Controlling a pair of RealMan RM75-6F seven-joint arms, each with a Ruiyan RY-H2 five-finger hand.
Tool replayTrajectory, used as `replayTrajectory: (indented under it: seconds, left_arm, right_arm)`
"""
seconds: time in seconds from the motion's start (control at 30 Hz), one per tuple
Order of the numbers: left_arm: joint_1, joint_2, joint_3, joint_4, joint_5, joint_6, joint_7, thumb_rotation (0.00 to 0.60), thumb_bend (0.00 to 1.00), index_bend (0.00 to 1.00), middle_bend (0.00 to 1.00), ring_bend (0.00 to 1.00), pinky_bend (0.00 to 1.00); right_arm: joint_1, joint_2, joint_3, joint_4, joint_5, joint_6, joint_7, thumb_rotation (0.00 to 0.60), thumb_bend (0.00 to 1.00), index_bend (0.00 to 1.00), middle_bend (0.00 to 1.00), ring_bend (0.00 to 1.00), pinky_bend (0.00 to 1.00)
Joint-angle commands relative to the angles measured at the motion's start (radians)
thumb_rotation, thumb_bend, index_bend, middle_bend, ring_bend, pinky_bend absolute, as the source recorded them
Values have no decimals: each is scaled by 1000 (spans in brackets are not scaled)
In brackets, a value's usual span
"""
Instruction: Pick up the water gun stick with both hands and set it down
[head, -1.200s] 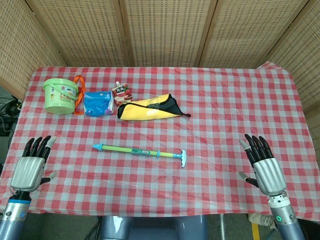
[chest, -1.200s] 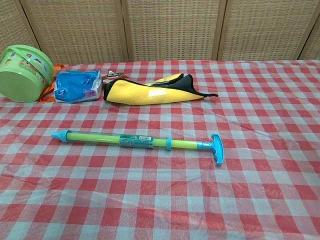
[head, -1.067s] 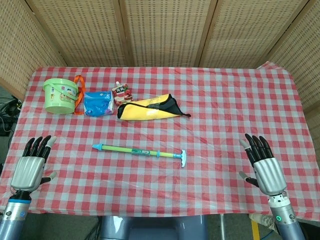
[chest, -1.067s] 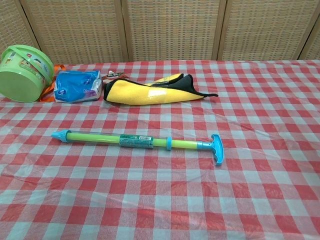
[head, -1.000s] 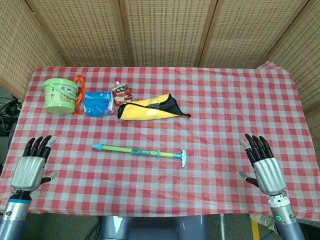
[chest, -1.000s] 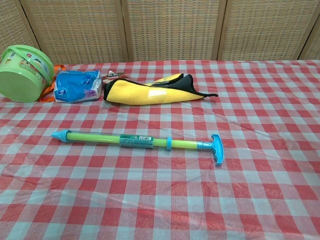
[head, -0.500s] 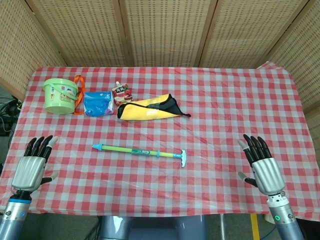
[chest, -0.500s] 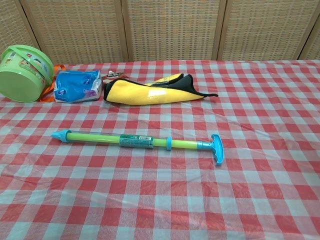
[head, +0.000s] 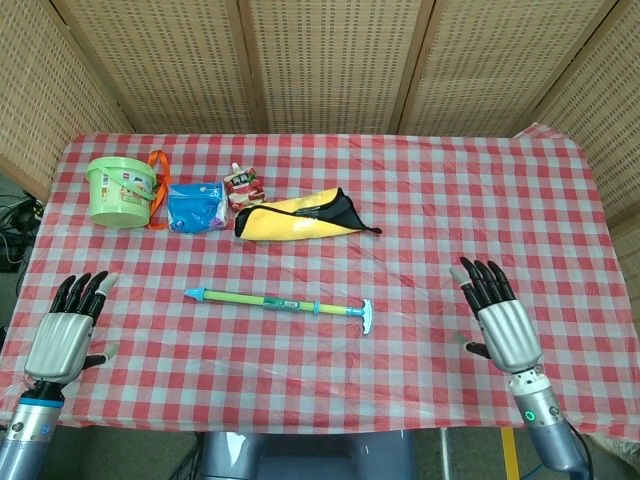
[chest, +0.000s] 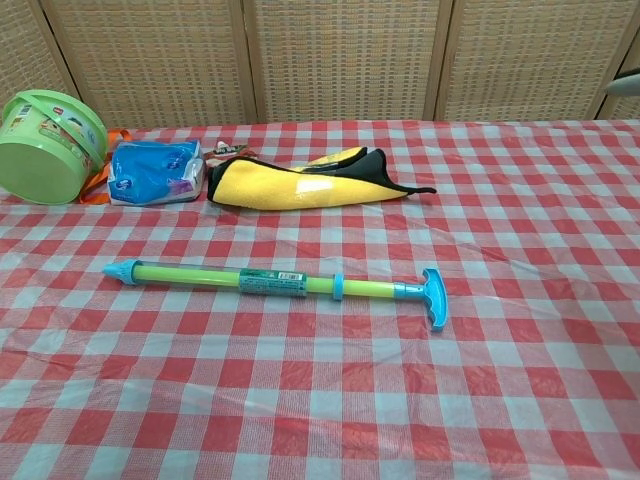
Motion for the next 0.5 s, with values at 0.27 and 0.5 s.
replayTrajectory:
  seconds: [0.27,0.5]
  left_arm:
    - [-5,-2,-15,17,-26,-27,-22,600,6,0,0,0,0]
    - [-8,5,-24,23,-45,-46,-53,600,8,0,0,0,0]
  right_arm:
    - [144,-169,112,-195,155,-158,-366,600,113,165,240,202,187]
    - [206,-364,164,-198,343,-186,-557,600,191,340,742,703,492]
